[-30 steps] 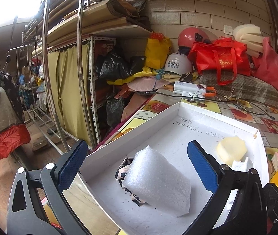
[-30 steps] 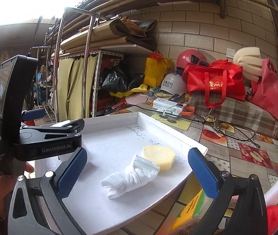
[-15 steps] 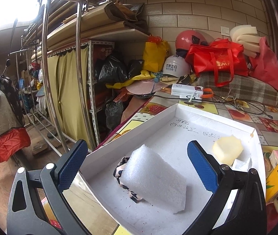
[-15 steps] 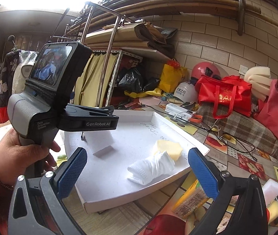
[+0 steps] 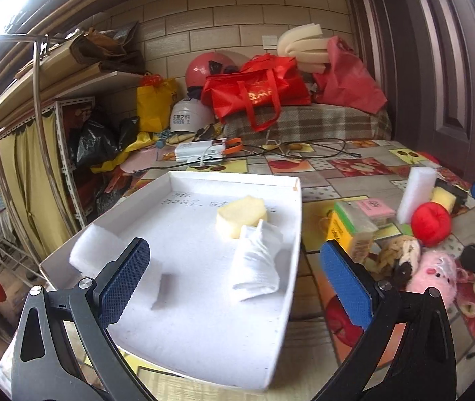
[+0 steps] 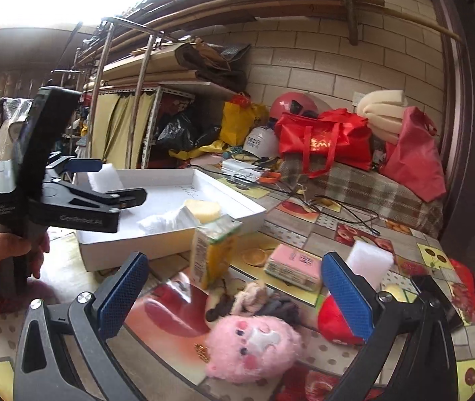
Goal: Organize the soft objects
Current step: 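Grasp the pink plush pig with the left gripper while the right grasps the red knit ball, then carry the pig into the white box and release while right releases the red ball there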
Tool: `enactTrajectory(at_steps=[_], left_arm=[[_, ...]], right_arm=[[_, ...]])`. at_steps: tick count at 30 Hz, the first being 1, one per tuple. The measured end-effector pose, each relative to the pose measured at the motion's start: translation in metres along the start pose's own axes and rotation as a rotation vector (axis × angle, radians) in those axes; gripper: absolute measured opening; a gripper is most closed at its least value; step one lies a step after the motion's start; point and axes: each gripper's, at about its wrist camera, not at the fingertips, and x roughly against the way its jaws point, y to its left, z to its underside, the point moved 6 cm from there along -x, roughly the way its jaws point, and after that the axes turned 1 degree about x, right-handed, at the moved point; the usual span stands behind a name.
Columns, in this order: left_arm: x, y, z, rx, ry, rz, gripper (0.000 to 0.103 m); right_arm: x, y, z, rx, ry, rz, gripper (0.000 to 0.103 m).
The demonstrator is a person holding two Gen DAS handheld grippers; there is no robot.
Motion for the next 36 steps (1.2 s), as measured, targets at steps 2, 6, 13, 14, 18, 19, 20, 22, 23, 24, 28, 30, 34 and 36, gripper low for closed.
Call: enactTrajectory(at_steps=[2,6,13,14,18,19,20,22,23,24,28,30,34,36], left_arm=[[0.002,-0.025,0.002,-0.025,0.028,0.109,0.103],[0.001,-0.076,0.009,-0.073,0.127,0.346,0.103],[-0.004,-0.152,0.029,-0.064,0.35,0.661,0.102],[-0.006,-0.159,0.032,-0.064,0.377,0.664,0.102],[-0.022,-0.173,0.041,-0.038,0.488,0.678,0.102],[-0.024,-0.174,0.041,-0.034,0.496,0.676,0.102],[-0.025,-0.175,0.04,-0.033,0.492,0.676,0.102],[-0.028,-0.179,0.039,-0.045,0.491,0.653,0.098],[-0.03,-0.181,0.038,-0.051,0.488,0.64,0.096],[-0.033,-0.183,0.037,-0.055,0.486,0.634,0.09],[-0.038,-0.182,0.036,-0.074,0.481,0.597,0.064],[-0.039,-0.181,0.036,-0.069,0.478,0.606,0.06],[-0.034,-0.181,0.032,-0.088,0.442,0.61,0.057],[-0.024,-0.182,0.029,-0.121,0.391,0.597,0.057]], right_arm=[[0.002,-0.035,0.008,-0.102,0.036,0.041,0.103],[0.003,-0.082,0.021,-0.178,0.092,0.115,0.103],[-0.02,-0.083,0.039,-0.223,0.236,-0.085,0.1],[-0.023,-0.081,0.041,-0.226,0.252,-0.103,0.099],[-0.042,-0.082,0.045,-0.257,0.307,-0.133,0.099],[-0.046,-0.082,0.047,-0.267,0.321,-0.142,0.099],[-0.05,-0.082,0.048,-0.275,0.334,-0.149,0.099],[-0.059,-0.084,0.05,-0.287,0.364,-0.139,0.099],[-0.064,-0.085,0.052,-0.292,0.385,-0.13,0.099],[-0.068,-0.086,0.054,-0.298,0.407,-0.132,0.097],[-0.077,-0.09,0.065,-0.32,0.481,-0.125,0.072],[-0.075,-0.089,0.062,-0.312,0.47,-0.126,0.064],[-0.064,-0.089,0.051,-0.285,0.402,-0.096,0.061],[-0.053,-0.091,0.043,-0.276,0.33,-0.075,0.061]])
